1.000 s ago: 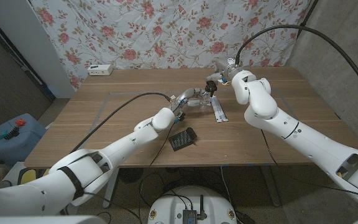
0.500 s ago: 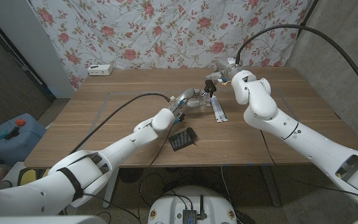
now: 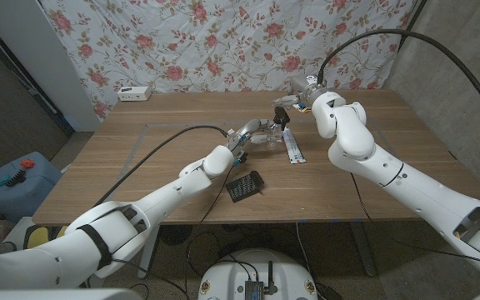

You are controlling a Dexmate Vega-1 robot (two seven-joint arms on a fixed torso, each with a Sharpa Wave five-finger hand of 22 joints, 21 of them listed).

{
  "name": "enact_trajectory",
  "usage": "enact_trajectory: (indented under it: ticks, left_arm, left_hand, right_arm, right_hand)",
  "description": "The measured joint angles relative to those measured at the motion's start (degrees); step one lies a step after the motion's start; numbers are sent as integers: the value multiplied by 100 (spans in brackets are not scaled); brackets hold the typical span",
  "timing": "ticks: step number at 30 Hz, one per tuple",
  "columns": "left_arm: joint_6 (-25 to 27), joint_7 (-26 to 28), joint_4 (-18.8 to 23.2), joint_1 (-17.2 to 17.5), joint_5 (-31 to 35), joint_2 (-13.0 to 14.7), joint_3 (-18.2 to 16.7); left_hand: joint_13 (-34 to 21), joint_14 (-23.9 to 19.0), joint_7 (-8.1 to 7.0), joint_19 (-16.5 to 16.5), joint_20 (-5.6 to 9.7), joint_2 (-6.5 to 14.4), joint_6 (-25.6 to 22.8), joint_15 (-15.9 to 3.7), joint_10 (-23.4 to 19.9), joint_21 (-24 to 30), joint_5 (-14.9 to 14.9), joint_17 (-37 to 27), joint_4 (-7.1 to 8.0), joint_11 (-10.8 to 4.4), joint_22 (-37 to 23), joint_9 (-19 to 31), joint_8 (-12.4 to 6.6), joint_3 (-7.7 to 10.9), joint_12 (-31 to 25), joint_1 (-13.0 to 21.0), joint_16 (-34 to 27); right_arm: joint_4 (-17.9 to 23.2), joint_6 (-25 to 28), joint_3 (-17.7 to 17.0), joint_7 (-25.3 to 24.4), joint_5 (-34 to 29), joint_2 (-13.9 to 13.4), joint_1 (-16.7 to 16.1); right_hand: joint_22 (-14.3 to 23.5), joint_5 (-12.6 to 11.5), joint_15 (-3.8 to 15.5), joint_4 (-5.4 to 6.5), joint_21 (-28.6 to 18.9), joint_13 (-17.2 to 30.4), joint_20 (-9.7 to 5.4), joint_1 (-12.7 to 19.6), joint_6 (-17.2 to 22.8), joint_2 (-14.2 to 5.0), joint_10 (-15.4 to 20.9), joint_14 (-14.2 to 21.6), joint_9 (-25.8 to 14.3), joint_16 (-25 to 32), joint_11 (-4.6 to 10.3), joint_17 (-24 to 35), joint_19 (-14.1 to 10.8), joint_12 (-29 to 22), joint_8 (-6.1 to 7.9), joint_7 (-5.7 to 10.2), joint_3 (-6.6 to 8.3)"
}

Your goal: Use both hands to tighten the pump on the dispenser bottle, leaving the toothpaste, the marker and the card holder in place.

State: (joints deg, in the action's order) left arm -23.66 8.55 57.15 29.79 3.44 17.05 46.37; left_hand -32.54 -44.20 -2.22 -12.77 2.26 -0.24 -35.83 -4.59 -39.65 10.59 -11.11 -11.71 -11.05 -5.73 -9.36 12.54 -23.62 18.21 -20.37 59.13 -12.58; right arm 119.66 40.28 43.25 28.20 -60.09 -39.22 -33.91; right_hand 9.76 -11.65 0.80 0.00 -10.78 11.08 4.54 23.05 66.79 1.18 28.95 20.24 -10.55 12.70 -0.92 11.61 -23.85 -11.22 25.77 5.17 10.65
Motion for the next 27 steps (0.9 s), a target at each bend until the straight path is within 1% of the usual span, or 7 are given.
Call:
enact_trajectory:
  ticks: [3,11,13,17,21,22,27]
  left_arm:
    - [-5,0,-4,0,-1,0,-1]
    - [-11,-5,-4,0,-5,2,-4]
    - [-12,-8,-1,0,-5,5,-6]
    - [-17,-19,14,3,-6,12,-7]
    - [-19,-28,31,8,-6,18,-8]
    - [-19,-31,35,9,-6,20,-8]
    - [-26,-37,57,12,1,31,-9]
  left_hand:
    - [0,0,0,0,0,0,0,0,0,0,0,0,0,0,0,0,4,0,0,0,0]
    - [1,0,0,0,0,0,0,0,-21,0,1,1,0,21,0,0,7,0,4,0,0]
    - [2,0,0,0,0,0,0,0,-21,0,1,1,0,21,0,0,7,0,6,0,0]
    - [2,0,0,0,0,0,0,0,-21,0,11,1,0,21,0,0,7,0,7,0,0]
    - [3,0,0,0,0,0,0,0,-21,0,11,2,1,21,0,0,7,-1,8,0,0]
    - [3,0,0,0,0,0,0,0,-21,0,11,2,1,21,0,0,7,0,9,0,0]
    - [4,0,0,0,0,0,0,0,-21,0,11,3,1,21,0,0,-21,-1,24,0,0]
  right_arm:
    - [54,-20,-37,6,-4,-45,-22]
    - [236,-241,-256,-94,90,-229,-156]
    - [268,-314,-307,-138,179,-267,-183]
    - [367,-417,-433,-133,339,-369,-225]
    - [449,-480,-560,-59,499,-494,-244]
    - [471,-496,-593,-46,527,-532,-249]
    - [578,-648,-745,9,771,-702,-291]
  right_hand:
    - [0,0,0,23,0,0,28,-68,-198,22,-31,0,0,0,-31,0,28,0,-109,-6,-23]
    - [0,0,-74,-2,22,0,104,-126,-1030,8,-331,-179,-53,-106,-49,-11,210,42,-498,24,-44]
    - [0,0,-97,-89,22,0,135,-95,-1230,0,-406,-225,-54,-111,-51,-16,258,63,-588,55,-1]
    - [0,0,-125,-217,22,26,171,145,-1574,-88,-601,-378,-79,-151,-21,-16,404,70,-738,134,124]
    - [0,-1,-167,-391,22,27,150,347,-1965,-142,-844,-584,-106,-151,-23,-16,498,85,-895,216,216]
    - [0,-1,-173,-439,22,26,166,388,-2067,-119,-926,-651,-117,-177,-22,-33,514,85,-938,242,235]
    - [0,-1,-204,-653,22,26,144,661,-2566,-114,-1237,-864,-155,-194,-19,-43,614,107,-1122,443,338]
